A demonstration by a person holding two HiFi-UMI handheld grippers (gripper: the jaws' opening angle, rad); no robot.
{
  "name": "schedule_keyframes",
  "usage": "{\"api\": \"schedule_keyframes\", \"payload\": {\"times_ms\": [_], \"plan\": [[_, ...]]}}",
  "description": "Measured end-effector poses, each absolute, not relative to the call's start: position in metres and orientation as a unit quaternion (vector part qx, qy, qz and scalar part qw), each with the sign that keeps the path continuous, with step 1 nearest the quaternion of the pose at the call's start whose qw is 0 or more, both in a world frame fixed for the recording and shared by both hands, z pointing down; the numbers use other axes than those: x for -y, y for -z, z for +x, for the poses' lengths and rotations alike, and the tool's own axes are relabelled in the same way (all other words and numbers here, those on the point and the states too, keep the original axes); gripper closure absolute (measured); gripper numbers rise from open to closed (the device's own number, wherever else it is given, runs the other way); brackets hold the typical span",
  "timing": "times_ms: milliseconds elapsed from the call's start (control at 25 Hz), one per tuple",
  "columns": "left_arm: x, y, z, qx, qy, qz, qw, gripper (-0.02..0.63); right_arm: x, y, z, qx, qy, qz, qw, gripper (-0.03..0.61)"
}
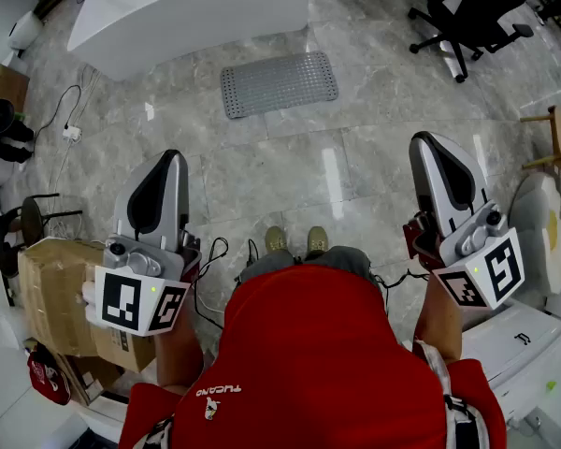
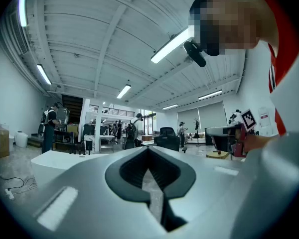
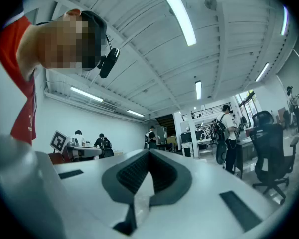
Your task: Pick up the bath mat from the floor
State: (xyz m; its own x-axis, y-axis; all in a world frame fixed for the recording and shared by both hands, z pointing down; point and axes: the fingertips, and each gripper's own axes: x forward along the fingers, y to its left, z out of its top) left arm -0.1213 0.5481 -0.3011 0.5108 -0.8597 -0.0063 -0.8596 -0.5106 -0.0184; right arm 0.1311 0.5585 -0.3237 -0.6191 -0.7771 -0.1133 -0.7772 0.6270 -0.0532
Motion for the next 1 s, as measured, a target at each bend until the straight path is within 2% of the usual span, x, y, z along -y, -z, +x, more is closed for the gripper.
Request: {"api": "schedule_keyframes", "payload": {"times_ms": [600,1000], "plan": [[-0.546,0.301,-0.128,-0.504,0.006,-0.864,0.008,0.609,-0.554,0.327,0.139,-0.898,0.014,-0.433,0.079,0.577],[-0.548,0.306,-0.136,-0.544,0.0,-0.839,0.01,0.609,-0.549,0.336,0.169,-0.899,-0.014,-0.432,0.066,0.577]]}}
